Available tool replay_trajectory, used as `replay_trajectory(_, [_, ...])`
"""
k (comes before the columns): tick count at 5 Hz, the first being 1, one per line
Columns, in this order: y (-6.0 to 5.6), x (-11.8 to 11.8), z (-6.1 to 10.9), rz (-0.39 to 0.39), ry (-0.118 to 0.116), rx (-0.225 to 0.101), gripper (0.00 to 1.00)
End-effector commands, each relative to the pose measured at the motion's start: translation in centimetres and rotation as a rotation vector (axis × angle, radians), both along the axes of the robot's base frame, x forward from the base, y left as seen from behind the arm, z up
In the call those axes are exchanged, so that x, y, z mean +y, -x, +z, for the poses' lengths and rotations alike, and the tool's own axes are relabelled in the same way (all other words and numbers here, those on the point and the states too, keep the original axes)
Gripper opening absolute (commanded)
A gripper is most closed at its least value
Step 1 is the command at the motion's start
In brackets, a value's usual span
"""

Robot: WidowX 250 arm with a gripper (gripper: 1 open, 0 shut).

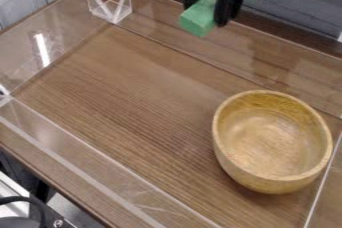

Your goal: Remove the green block from inside the brown bowl and put it on the table

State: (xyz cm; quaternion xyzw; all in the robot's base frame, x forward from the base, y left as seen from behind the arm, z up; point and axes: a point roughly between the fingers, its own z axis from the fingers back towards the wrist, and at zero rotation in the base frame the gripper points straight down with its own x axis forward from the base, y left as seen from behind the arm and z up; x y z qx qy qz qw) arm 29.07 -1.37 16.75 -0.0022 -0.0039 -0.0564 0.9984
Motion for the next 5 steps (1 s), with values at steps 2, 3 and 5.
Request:
replay_trajectory(2, [2.9,-4.0,-0.2,-0.037,0.007,-0.069,0.0])
replay_trajectory(3, [3.7,-4.5,-0.5,-0.027,0.009,-0.081,0.0])
replay_trajectory(5, [4.7,-4.7,-0.3,-0.006,0.002,-0.111,0.0])
